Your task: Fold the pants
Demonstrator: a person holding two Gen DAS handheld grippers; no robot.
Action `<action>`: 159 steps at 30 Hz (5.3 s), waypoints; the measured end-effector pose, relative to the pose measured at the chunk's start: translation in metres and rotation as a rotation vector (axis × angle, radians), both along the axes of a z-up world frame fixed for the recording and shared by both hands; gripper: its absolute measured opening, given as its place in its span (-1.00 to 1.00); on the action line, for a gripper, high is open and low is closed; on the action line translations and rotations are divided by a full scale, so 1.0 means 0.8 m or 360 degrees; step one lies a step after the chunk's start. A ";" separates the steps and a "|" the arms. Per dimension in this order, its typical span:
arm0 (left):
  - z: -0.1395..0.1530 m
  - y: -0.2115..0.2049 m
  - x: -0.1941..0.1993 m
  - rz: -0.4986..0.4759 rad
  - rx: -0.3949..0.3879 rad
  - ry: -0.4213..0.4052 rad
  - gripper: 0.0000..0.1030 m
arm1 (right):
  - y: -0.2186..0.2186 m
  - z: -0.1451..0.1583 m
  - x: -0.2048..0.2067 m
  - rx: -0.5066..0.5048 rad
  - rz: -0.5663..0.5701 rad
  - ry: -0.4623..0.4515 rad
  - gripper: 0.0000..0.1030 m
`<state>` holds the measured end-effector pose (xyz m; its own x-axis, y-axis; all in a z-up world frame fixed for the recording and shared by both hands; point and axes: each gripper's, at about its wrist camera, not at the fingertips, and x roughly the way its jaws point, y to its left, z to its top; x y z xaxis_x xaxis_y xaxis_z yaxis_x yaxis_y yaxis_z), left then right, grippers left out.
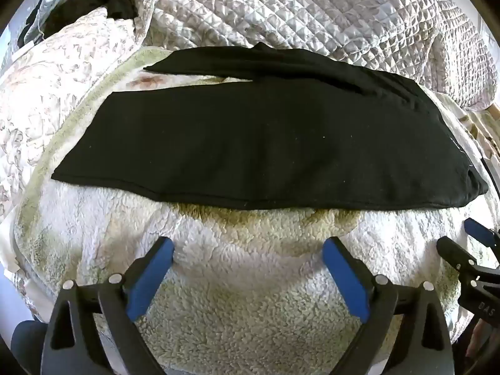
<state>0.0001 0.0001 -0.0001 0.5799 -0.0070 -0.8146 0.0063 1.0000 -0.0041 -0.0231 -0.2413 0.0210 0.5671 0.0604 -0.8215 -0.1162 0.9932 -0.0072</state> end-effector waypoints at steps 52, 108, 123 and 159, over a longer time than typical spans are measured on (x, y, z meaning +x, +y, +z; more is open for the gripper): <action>-0.003 -0.001 0.002 -0.0014 0.0013 0.0034 0.97 | 0.002 -0.002 -0.001 -0.0042 0.0007 0.0014 0.59; -0.002 -0.007 0.001 -0.0039 0.0020 0.0016 0.99 | 0.007 -0.002 -0.001 -0.0042 0.0016 0.0014 0.59; -0.002 -0.003 0.000 -0.0059 0.0015 -0.0001 0.99 | 0.001 0.002 -0.002 -0.0048 0.0052 0.0022 0.59; 0.009 0.012 0.002 -0.0022 -0.0034 -0.0044 0.95 | -0.030 0.015 0.001 0.0020 -0.0066 -0.0056 0.59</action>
<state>0.0017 0.0100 0.0074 0.6020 -0.0323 -0.7978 0.0207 0.9995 -0.0248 -0.0226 -0.2654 0.0328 0.5976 0.0463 -0.8005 -0.0749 0.9972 0.0017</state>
